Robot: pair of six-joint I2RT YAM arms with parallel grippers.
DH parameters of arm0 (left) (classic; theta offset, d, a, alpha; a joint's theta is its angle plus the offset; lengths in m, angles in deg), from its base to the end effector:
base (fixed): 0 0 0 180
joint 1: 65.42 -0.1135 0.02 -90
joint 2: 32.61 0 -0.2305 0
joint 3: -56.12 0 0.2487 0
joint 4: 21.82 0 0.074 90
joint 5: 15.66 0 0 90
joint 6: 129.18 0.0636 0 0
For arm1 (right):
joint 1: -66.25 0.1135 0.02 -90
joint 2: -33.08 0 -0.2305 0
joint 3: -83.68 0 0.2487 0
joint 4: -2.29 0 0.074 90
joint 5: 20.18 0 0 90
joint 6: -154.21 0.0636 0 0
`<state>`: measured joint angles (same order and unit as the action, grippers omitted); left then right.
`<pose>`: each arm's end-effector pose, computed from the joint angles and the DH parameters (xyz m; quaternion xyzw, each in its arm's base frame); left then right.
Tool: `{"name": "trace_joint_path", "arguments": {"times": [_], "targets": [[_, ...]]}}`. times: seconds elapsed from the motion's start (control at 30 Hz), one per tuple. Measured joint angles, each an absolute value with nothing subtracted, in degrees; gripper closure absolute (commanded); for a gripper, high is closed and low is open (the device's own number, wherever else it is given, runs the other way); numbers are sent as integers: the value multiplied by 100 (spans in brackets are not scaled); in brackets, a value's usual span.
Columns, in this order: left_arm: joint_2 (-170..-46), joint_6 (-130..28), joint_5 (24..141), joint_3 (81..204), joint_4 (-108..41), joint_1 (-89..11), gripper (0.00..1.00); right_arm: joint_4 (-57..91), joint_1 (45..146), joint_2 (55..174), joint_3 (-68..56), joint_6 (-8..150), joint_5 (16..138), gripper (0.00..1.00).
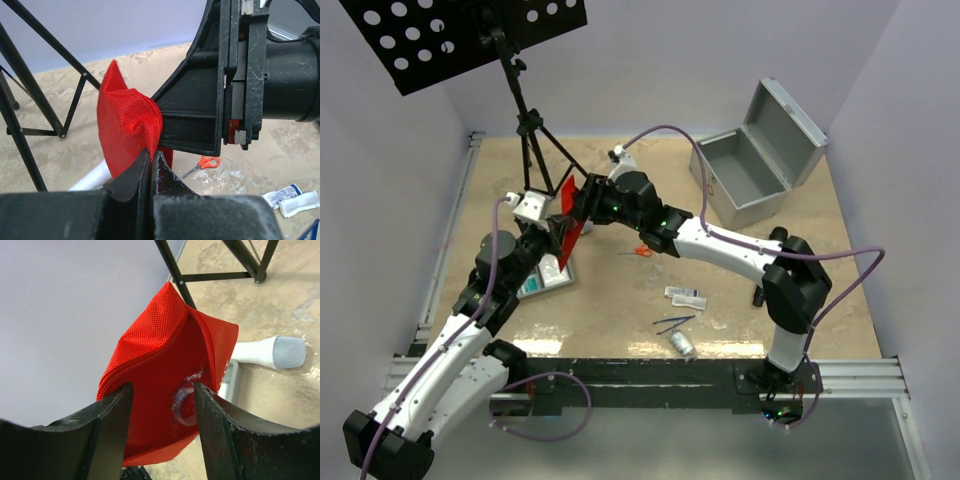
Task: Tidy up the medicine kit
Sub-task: Place the medical item at the medicine pouch.
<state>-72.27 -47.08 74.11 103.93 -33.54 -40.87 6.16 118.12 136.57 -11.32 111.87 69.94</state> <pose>0.2057 -0.0937 0.2873 0.1042 0.7213 -0.1899 0.6579 0.2803 0.3573 0.2715 -0.0293 0.7786 0.4791 0.4043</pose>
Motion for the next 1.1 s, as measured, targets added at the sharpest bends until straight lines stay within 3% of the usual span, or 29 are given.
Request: {"name": "trace_joint_path", "arguments": {"times": [0.23, 0.57, 0.9, 1.1], "targets": [[-7293, -4745, 7212, 10393, -3363, -4087, 100, 909, 11861, 13392, -1062, 11014, 6811, 40], [-7575, -4813, 6945, 10393, -3472, -4087, 100, 1018, 11913, 11923, -465, 10833, 6778, 40], [-7494, -4817, 6936, 10395, -3487, -4087, 100, 1189, 11917, 11036, 680, 9801, 5751, 49], [-7273, -4865, 6943, 10395, -3542, -4087, 100, 1189, 11603, 11541, 1694, 9355, 5429, 57]]}}
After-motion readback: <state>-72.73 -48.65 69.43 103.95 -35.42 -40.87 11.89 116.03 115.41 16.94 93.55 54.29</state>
